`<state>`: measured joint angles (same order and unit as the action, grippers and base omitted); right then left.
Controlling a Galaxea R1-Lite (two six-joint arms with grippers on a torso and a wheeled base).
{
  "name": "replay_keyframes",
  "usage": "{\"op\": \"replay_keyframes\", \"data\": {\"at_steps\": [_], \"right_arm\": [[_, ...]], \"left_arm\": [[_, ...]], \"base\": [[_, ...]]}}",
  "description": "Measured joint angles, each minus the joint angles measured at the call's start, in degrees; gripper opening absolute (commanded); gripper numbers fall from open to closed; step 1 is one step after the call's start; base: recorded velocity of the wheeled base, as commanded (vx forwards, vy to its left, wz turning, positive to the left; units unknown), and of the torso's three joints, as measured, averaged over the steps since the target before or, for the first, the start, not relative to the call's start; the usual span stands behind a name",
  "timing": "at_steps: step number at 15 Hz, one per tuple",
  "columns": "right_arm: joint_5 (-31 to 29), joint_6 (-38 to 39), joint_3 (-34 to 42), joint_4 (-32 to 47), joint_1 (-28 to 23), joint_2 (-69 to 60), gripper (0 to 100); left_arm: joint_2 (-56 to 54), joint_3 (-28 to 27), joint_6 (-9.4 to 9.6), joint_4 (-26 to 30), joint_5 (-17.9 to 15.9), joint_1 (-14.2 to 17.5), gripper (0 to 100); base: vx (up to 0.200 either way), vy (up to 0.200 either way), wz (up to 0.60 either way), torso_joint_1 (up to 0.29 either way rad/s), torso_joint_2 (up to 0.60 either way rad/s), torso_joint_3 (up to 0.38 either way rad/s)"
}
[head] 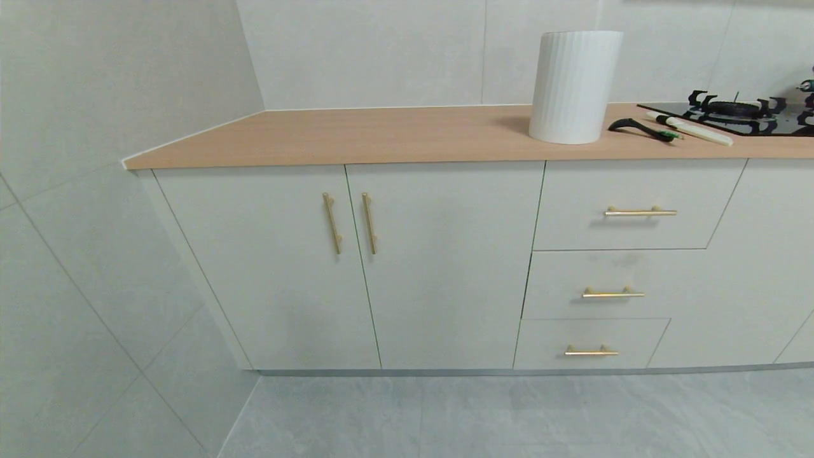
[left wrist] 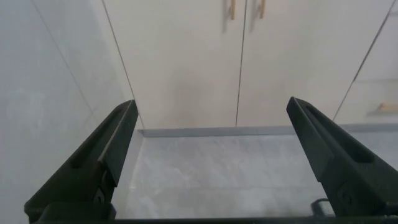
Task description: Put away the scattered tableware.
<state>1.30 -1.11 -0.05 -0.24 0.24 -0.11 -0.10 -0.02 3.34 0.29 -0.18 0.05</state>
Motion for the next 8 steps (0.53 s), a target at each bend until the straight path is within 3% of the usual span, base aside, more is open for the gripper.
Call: {"op": "replay_keyframes", "data": {"at_steps": [1,2,5,8], "right_arm": [[0.0,0.0,0.0,0.0,0.0,0.0,100],[0.0,0.0,0.0,0.0,0.0,0.0,100],[0.0,0.1,0.0,0.1,0.0,0.0,100],[-0.1,0.1,0.0,0.1,0.0,0.0,100]], "left_arm": [[0.0,0.0,1.72,0.0,-0.4,0.0,100],[0.0,0.0,1.91,0.0,-0.6,0.0,100],[0.0,0.0,-2.77,0.0,-0.7,0.0,100],[0.0,0.0,-2.9,-0.1,-0.7,0.0,100]], "base": [[0.0,0.0,0.0,0.0,0.0,0.0],[0.0,0.0,0.0,0.0,0.0,0.0],[0.0,0.0,0.0,0.0,0.0,0.0],[0.0,0.0,0.0,0.0,0.0,0.0]]}}
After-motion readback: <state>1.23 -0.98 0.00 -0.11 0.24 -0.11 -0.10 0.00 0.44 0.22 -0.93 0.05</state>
